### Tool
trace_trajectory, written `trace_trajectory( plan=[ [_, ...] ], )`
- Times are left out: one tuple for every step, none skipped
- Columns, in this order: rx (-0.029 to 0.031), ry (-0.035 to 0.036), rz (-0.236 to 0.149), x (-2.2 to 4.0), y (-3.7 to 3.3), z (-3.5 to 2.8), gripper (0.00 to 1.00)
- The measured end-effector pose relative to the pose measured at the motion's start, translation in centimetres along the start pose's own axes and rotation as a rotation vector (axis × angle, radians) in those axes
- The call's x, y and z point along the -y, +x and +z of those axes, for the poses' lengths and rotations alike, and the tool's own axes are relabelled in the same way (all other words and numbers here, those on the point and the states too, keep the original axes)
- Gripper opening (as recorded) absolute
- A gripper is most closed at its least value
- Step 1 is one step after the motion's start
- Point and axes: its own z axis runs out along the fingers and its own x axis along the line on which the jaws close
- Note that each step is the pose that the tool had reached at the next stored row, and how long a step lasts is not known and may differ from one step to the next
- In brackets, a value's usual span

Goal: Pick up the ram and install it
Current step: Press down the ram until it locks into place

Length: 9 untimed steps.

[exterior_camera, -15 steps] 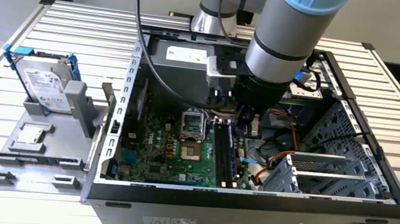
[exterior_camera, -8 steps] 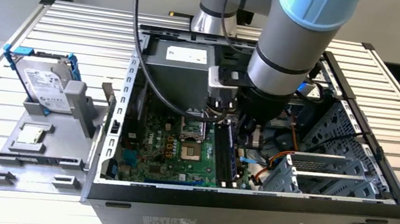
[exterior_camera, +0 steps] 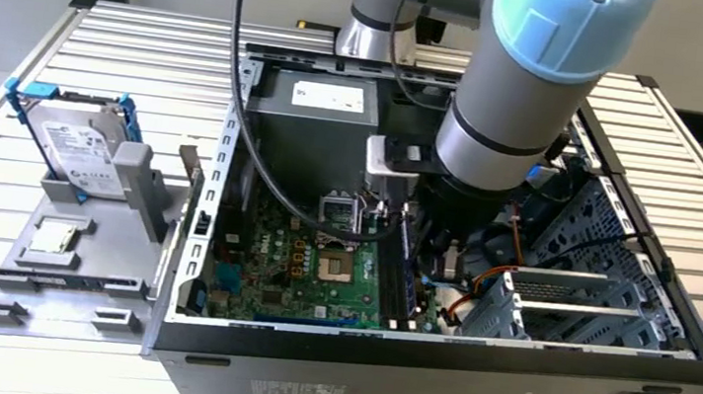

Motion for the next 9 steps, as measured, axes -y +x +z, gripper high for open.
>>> trace_trajectory(
  plan=[
    [-0.0006,-0.0002,0.000,-0.01,0.02,0.17,0.00],
    [-0.0021,-0.0005,0.000,-0.02,0.05,0.39,0.00],
    [-0.0014,-0.0003,0.000,-0.03,0.06,0.71,0.00],
    [-0.0017,-0.0004,0.000,-0.06,0.07,0.91,0.00],
    [-0.0022,-0.0004,0.000,-0.11,0.06,0.96,0.00],
    [-0.0013,-0.0001,0.000,-0.10,0.01,0.57,0.00],
    [0.0027,0.0006,0.000,-0.10,-0.02,0.32,0.00],
    [0.0007,0.0000,0.000,-0.11,-0.02,-0.27,0.00],
    [-0.0003,-0.0001,0.000,-0.11,-0.01,-0.77,0.00]
  ],
)
